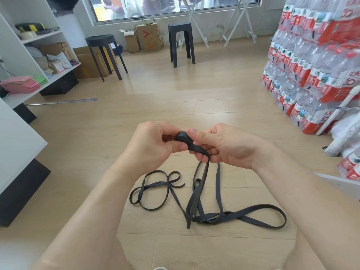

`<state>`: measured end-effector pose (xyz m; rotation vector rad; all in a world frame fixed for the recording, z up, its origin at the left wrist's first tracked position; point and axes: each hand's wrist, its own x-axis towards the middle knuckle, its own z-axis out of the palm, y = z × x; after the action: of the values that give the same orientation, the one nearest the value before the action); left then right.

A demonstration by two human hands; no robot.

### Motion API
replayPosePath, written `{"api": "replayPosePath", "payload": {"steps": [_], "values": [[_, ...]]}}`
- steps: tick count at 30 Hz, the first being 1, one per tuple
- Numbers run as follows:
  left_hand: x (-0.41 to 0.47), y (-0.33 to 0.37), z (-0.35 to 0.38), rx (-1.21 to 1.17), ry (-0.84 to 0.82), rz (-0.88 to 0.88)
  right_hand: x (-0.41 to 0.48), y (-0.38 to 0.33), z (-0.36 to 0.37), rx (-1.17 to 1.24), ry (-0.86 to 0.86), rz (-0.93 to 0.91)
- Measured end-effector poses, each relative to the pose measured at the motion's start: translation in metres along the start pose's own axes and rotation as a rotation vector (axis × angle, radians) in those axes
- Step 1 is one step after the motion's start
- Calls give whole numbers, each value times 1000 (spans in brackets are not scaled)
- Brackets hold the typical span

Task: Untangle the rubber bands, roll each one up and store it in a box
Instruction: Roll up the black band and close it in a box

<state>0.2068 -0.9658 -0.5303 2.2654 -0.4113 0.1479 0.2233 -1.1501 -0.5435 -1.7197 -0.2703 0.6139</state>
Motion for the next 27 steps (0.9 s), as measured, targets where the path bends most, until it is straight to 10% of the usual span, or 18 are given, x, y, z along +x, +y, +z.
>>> {"api": "replayPosePath", "payload": {"steps": [5,15,27], "values": [[3,-4,3,97,-18,34,4,5,1,29,-14,-17],[-4,-4,8,-587,-133,-198,3,7,-7,204,-112,-67],[-5,1,-3,-7,-35,-43,1,7,-7,155,-164,37]]}}
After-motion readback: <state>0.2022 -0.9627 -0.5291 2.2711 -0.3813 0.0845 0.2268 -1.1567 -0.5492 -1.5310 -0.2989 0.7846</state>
